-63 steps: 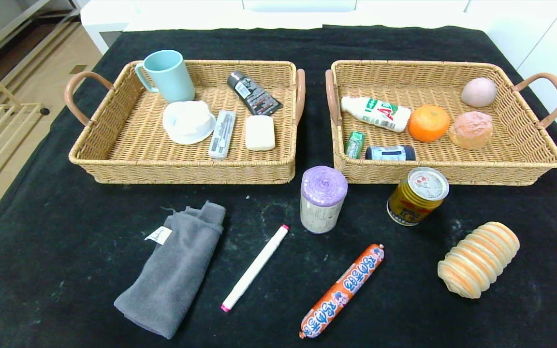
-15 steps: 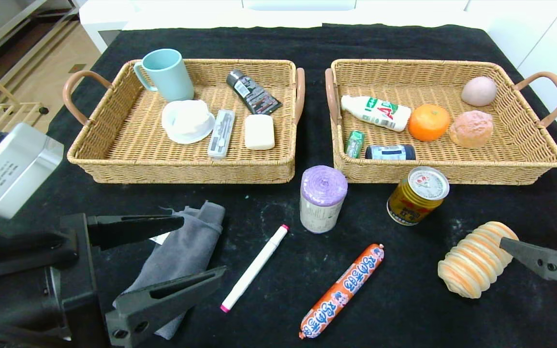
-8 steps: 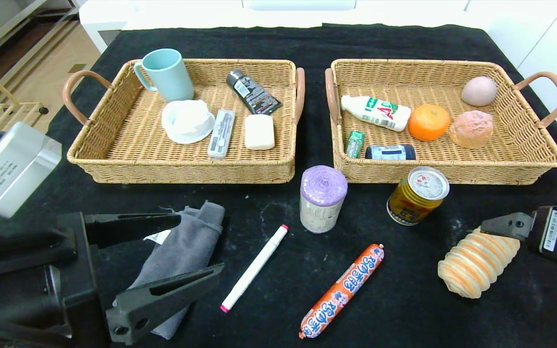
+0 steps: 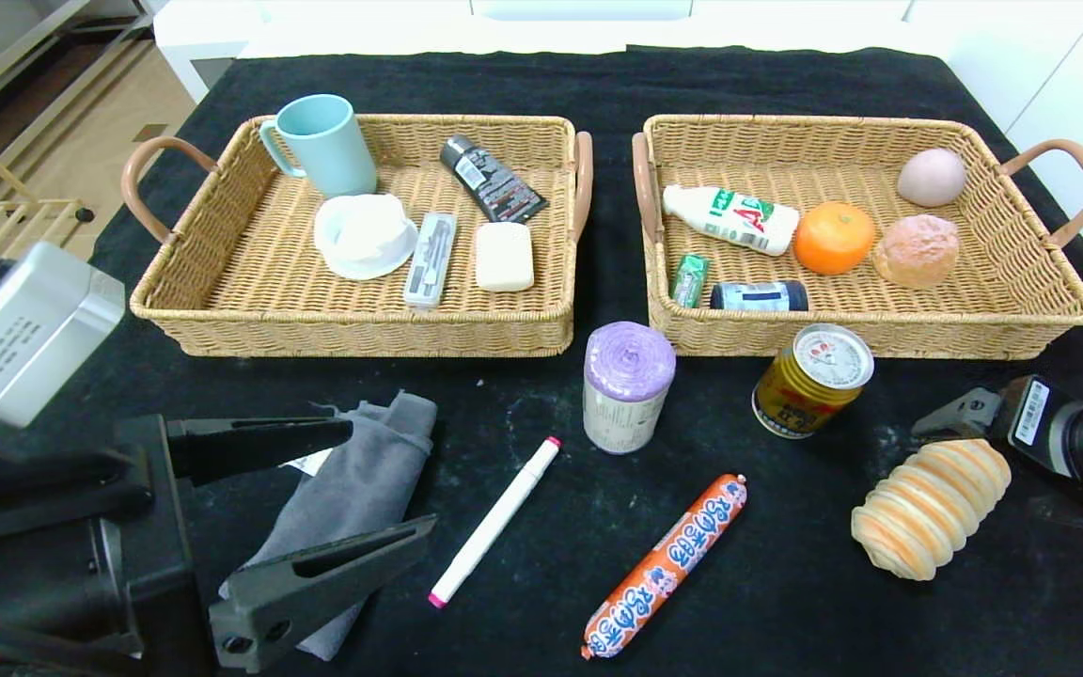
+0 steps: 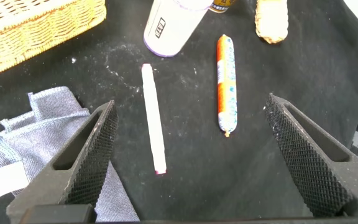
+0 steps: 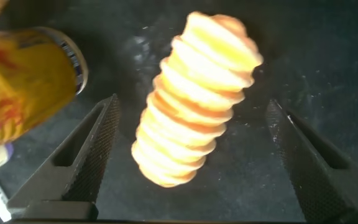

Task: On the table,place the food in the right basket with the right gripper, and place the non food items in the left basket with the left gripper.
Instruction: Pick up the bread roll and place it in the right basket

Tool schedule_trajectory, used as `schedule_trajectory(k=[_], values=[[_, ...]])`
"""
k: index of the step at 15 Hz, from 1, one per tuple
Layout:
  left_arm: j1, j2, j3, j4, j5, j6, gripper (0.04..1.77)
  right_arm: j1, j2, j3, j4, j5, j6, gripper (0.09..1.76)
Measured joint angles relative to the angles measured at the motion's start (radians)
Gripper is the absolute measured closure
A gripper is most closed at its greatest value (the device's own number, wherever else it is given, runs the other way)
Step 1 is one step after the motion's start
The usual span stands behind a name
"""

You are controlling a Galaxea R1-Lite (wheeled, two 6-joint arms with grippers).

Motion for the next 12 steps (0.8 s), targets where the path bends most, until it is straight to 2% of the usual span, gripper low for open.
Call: schedule_trajectory(k=[12], values=[[-0.001, 0.0, 0.009, 0.001, -0.001, 0.009, 0.09, -0.003, 0.074, 0.022, -0.008, 0.018, 0.043, 0.14]])
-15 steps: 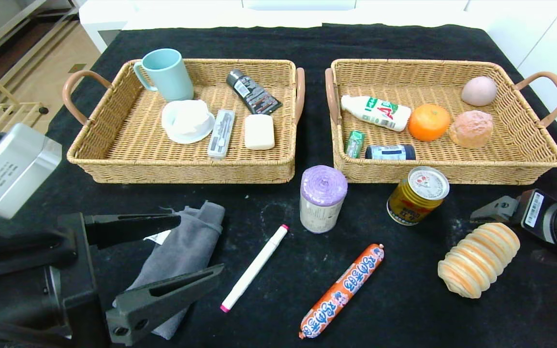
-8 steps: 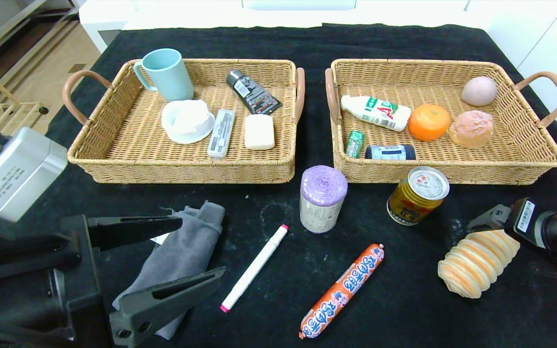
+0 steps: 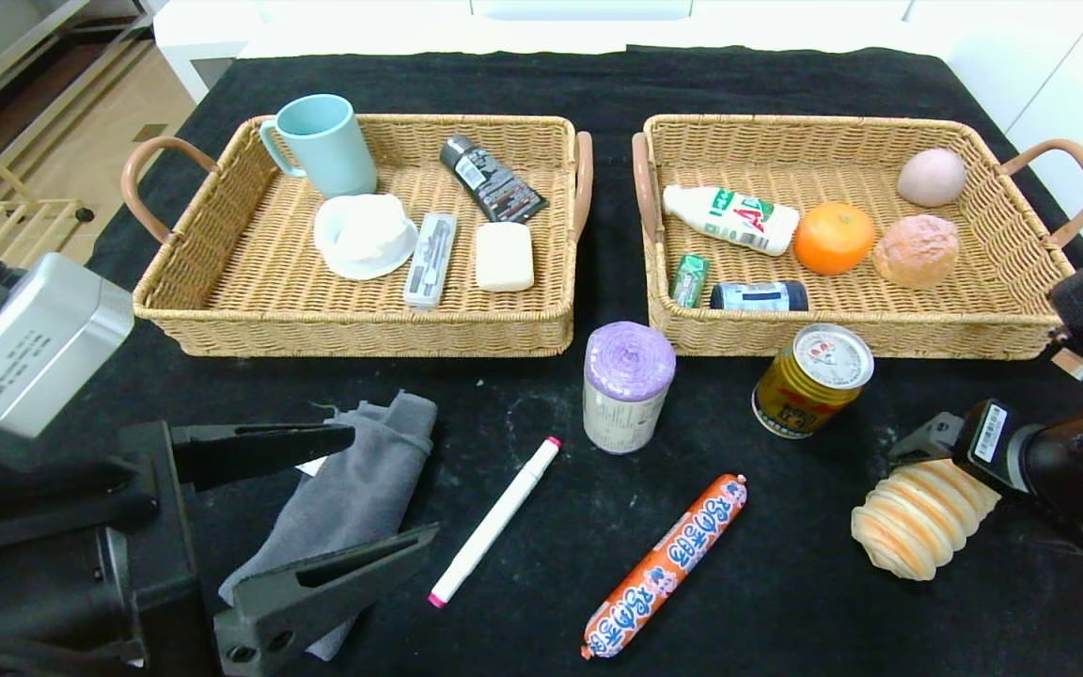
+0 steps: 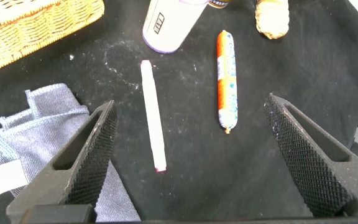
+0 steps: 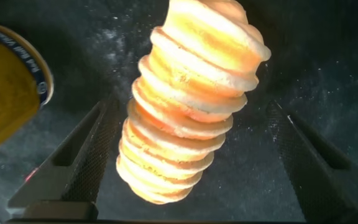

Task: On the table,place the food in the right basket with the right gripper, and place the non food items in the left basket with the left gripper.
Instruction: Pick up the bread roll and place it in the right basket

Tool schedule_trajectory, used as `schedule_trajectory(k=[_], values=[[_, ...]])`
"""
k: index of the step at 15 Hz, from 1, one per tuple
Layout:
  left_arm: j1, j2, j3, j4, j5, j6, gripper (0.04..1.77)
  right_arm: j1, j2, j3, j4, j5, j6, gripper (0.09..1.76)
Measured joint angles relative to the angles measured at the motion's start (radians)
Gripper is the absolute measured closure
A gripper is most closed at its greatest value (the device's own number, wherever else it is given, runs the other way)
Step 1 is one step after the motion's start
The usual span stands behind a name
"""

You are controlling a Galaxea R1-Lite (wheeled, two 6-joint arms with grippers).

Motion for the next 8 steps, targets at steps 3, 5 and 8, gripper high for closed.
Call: schedule_trajectory(k=[3, 5, 8], values=[[-0.001, 0.0, 0.0, 0.002, 0.0, 0.0, 0.09, 0.001, 0.006, 0.004, -0.002, 0.0, 0.0, 0.14], [-0.001, 0.0, 0.0, 0.002, 0.0, 0.0, 0.09, 0.002, 0.006, 0.005, -0.003, 0.02, 0.0, 0.14], [-0.001, -0.001, 0.001, 0.002, 0.0, 0.0, 0.09, 0.002, 0.007, 0.005, -0.007, 0.027, 0.0, 0.14]])
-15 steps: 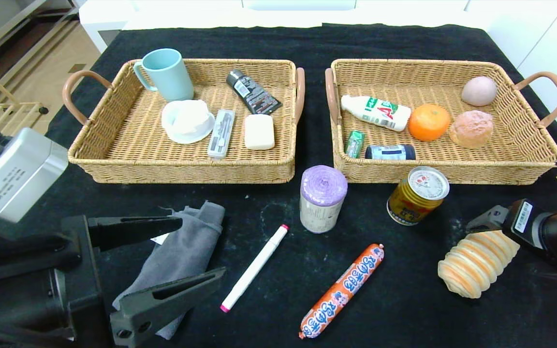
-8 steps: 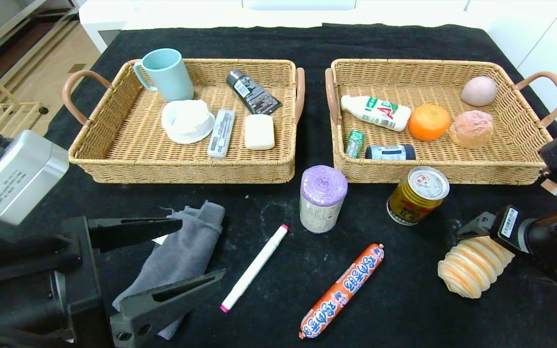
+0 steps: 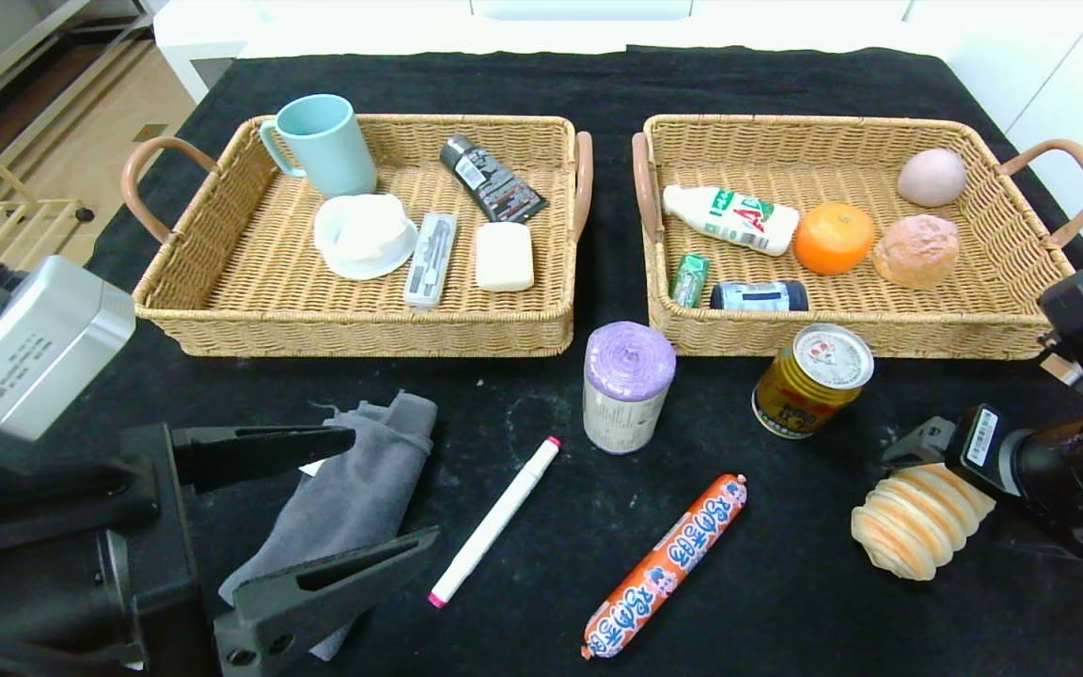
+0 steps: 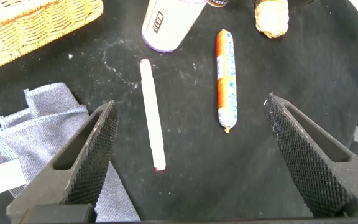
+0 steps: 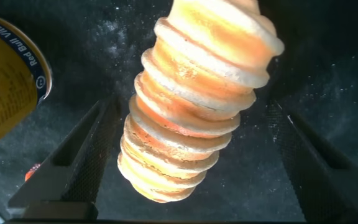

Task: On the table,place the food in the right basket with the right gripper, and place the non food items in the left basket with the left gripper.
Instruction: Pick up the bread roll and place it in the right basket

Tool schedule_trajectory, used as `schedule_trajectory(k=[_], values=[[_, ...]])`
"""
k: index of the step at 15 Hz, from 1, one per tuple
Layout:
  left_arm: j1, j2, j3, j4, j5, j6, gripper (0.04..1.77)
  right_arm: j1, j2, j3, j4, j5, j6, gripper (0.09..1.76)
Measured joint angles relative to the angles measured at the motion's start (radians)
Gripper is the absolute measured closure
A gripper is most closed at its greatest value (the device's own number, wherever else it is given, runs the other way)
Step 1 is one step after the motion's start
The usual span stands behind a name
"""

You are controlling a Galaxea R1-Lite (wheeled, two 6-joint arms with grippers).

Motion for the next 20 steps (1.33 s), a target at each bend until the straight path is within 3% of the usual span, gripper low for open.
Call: schedule_trajectory(k=[11, 15, 20], values=[[-0.003, -0.003, 0.003, 0.0, 0.0, 0.006, 0.09, -0.01, 0.019, 0.011, -0.034, 0.009, 0.002, 0.14], [-0.004, -0.003, 0.005, 0.0, 0.0, 0.006, 0.09, -0.009, 0.024, 0.017, -0.035, 0.012, 0.002, 0.73], [-0.006, -0.003, 0.006, 0.0, 0.0, 0.007, 0.09, -0.012, 0.024, 0.031, -0.037, 0.009, 0.002, 1.19]])
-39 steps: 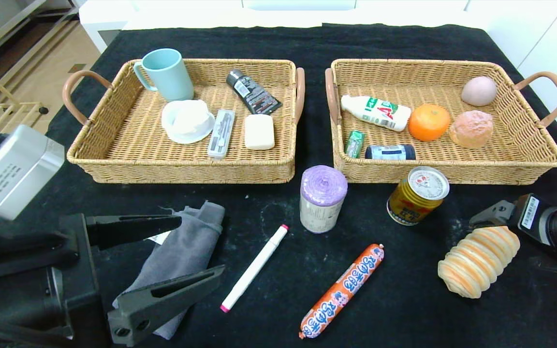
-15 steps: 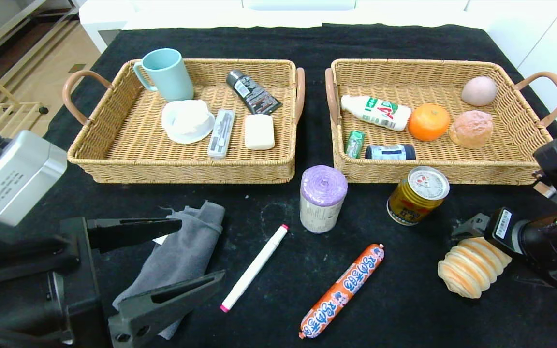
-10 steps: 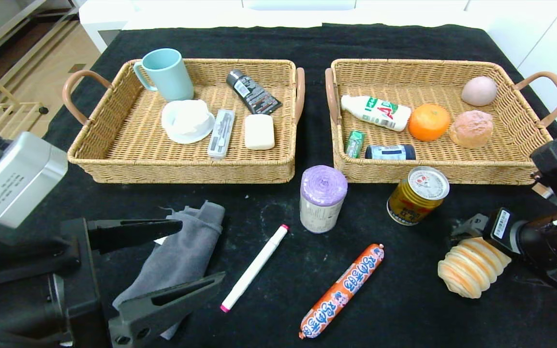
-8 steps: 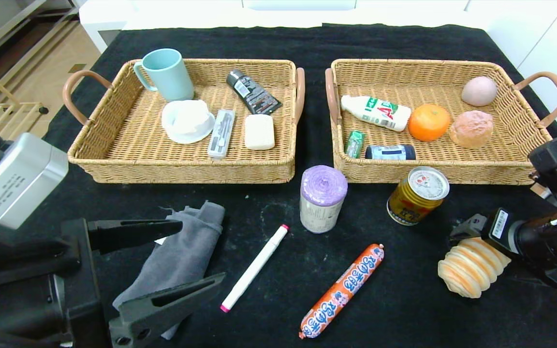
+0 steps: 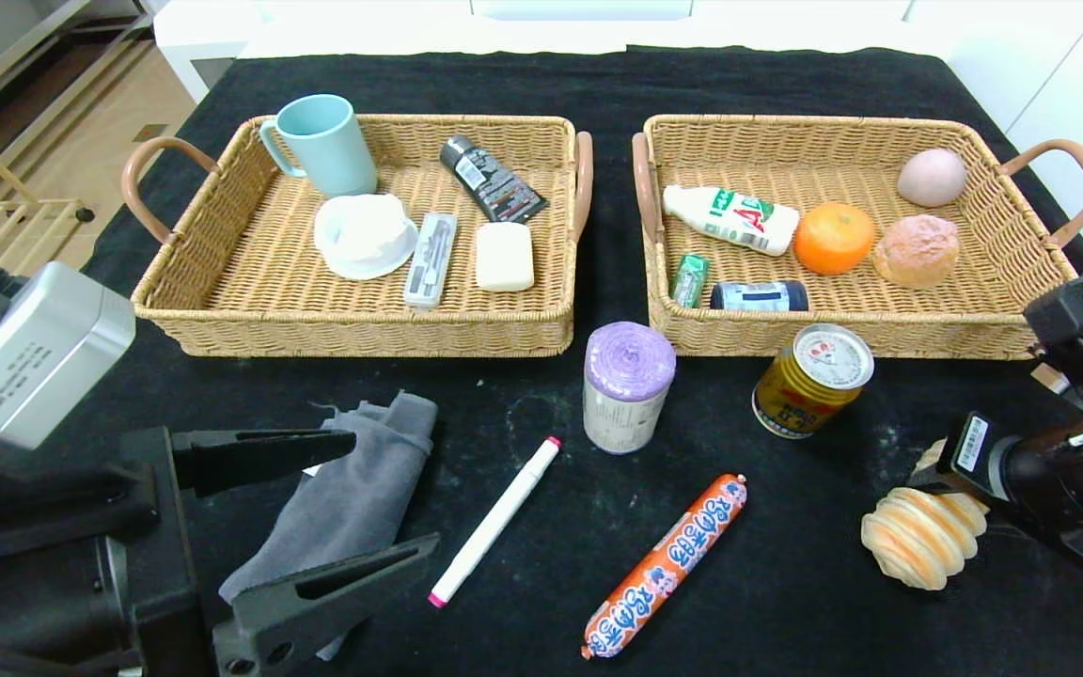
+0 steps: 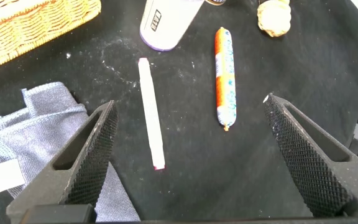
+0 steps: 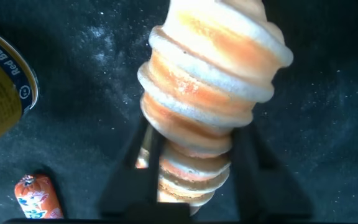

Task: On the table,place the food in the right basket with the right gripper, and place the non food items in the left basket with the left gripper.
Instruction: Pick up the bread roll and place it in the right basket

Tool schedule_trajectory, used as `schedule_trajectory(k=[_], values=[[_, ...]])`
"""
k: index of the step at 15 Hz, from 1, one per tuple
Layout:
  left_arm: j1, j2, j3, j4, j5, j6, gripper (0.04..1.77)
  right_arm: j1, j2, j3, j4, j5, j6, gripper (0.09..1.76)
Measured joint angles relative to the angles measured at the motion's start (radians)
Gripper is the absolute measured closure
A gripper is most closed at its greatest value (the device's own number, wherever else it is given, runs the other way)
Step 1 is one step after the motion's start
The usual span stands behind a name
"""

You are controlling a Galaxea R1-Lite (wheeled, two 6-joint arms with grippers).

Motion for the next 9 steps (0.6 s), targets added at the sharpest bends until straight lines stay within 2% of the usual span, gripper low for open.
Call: schedule_trajectory(k=[1, 9], values=[[0.0, 0.0, 0.0, 0.0, 0.0, 0.0, 0.09, 0.0, 0.0, 0.001, 0.0, 0.0, 0.0, 1.24], [-0.003, 0.0, 0.006, 0.0, 0.0, 0.007, 0.09, 0.0, 0.0, 0.004, 0.001, 0.003, -0.001, 1.31]])
